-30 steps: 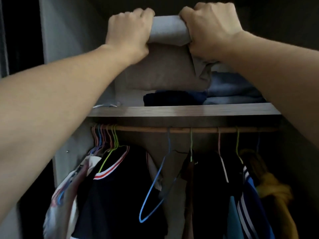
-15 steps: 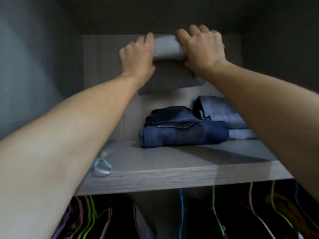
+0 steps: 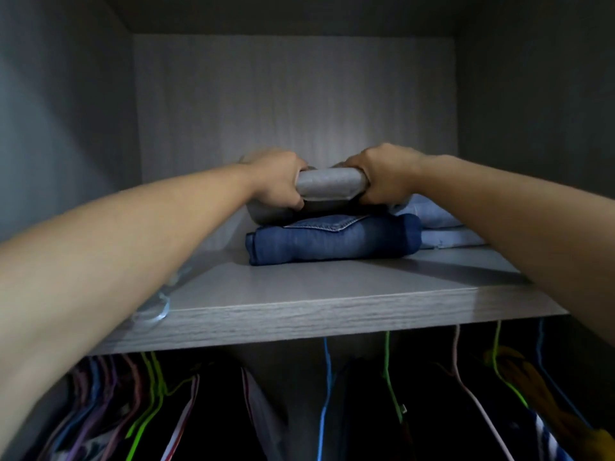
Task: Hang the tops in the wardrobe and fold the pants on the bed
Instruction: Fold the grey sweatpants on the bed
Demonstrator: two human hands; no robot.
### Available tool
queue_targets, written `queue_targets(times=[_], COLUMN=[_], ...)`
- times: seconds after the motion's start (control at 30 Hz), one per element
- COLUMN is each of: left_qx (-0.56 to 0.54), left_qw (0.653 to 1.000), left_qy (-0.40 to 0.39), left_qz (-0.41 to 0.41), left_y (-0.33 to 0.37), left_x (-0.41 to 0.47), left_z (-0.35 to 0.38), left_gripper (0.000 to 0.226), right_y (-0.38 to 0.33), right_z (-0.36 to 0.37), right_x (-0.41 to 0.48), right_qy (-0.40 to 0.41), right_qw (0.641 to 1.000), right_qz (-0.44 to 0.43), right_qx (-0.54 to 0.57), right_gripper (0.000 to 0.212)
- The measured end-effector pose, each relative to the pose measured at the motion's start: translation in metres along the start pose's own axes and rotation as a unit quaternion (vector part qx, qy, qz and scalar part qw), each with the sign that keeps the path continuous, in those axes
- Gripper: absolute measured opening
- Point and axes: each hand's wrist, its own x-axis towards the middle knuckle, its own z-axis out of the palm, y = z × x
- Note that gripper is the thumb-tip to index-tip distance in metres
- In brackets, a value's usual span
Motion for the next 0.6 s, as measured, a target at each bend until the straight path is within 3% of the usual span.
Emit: queue_targets(times=[0.07,0.13,0.23,0.3,0.5,0.6], left_qx=[-0.022,-0.053,-0.063,-0.064,-0.079,-0.077], left_qw=[1.0,0.993,0.978,0.97,0.957,0.962], left_qy=[-0.018,-0.102,-0.196,-0.231,-0.26,-0.238], left_qz=[0.0,0.002,-0.02,-0.042,-0.1,-0.114], left_y=[0.003,0.007,0.012,0.016,0.042,0.049], left_x=[-0.004,-0.009,-0.012,-0.012,-0.032,-0.049], left_z=[0.006,0.021,0.021,0.013,-0.02,-0.029], left_gripper=[0.045,0.036,0.046,0.057,0.07,0.054], right_y=[0.002,0.0,-0.01,-0.015,-0.011,-0.007], right_z=[-0.001,0.007,0.023,0.02,0.003,-0.003], right_x=[-0.002,-0.009,-0.017,-0.022,-0.05,-0.075], right_qy=[-0.084,-0.192,-0.224,-0.208,-0.146,-0.11], right_qw=[0.992,0.967,0.973,0.977,0.97,0.971], right_qz=[0.023,0.033,0.041,0.042,0.045,0.044], right_qx=[0.095,0.162,0.043,0.033,0.189,0.205], right_gripper=[0.065,0.086,0.112,0.109,0.084,0.072])
